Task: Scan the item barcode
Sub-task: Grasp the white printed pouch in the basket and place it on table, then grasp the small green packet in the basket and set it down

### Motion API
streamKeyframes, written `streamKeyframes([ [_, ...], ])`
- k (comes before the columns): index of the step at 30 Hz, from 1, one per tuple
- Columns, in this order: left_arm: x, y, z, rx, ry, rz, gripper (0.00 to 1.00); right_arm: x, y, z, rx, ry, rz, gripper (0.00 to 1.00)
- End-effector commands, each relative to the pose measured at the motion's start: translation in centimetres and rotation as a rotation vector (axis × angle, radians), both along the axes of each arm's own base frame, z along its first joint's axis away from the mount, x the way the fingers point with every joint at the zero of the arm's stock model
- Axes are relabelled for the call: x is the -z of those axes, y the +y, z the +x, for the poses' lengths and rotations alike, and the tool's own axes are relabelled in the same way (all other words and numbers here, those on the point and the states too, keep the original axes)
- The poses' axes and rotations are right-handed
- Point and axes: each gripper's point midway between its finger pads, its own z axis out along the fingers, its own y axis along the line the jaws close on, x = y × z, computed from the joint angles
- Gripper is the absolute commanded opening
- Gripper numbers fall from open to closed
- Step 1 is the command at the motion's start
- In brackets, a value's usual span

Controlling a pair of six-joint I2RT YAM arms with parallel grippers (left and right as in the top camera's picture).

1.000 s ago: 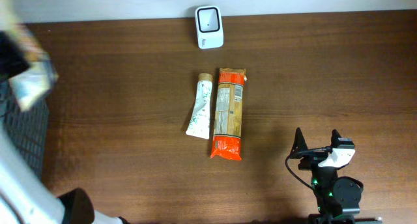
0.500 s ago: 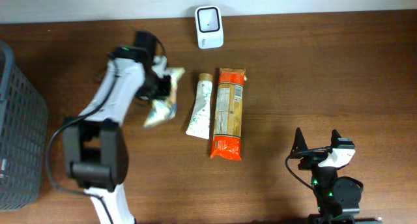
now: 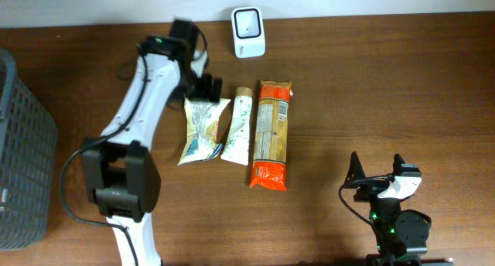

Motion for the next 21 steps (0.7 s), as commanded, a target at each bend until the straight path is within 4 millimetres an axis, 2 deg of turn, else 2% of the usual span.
streamKeyframes([
  [1, -15.0, 4.6, 1.9, -0.100, -0.365, 0.033, 0.99, 0.3, -0.2, 0.0, 0.010, 0.004, 0.003, 0.99],
  [3, -21.6, 8.8, 0.3, -0.198, -0.502, 0.081, 0.99, 0.3, -0.2, 0.0, 0.010, 0.004, 0.003, 0.99],
  [4, -24.8, 11.7, -1.2, -0.269, -0.571, 0.115, 0.99, 0.3, -0.2, 0.0, 0.010, 0.004, 0.003, 0.99],
  [6, -28.5, 16.1, -3.7, -0.391, -0.654, 0.152, 0.99, 0.3, -0.2, 0.0, 0.010, 0.004, 0.003, 0.99],
  [8, -30.7, 20.3, -6.5, -0.524, -0.704, 0.184, 0.99, 0.3, -0.2, 0.0, 0.010, 0.004, 0.003, 0.99],
  [9, -31.4, 23.4, -8.5, -0.629, -0.712, 0.205, 0.99, 0.3, -0.2, 0.0, 0.010, 0.004, 0.003, 0.99],
  [10, -31.5, 25.4, -9.8, -0.701, -0.707, 0.218, 0.99, 0.3, -0.2, 0.0, 0.010, 0.004, 0.003, 0.99],
  [11, -31.2, 28.6, -11.9, -0.814, -0.682, 0.243, 0.99, 0.3, -0.2, 0.0, 0.010, 0.004, 0.003, 0.99],
  [14, -29.4, 34.6, -15.6, -1.037, -0.607, 0.273, 0.99, 0.3, -0.2, 0.0, 0.010, 0.004, 0.003, 0.99],
  [16, -26.4, 39.2, -18.2, -1.231, -0.521, 0.258, 0.99, 0.3, -0.2, 0.0, 0.010, 0.004, 0.003, 0.99],
  [19, -21.7, 43.6, -19.6, -1.345, -0.417, 0.238, 0.99, 0.3, -0.2, 0.0, 0.010, 0.004, 0.003, 0.99],
  [21, -17.5, 45.9, -20.1, -1.391, -0.331, 0.214, 0.99, 0.3, -0.2, 0.0, 0.010, 0.004, 0.003, 0.99],
])
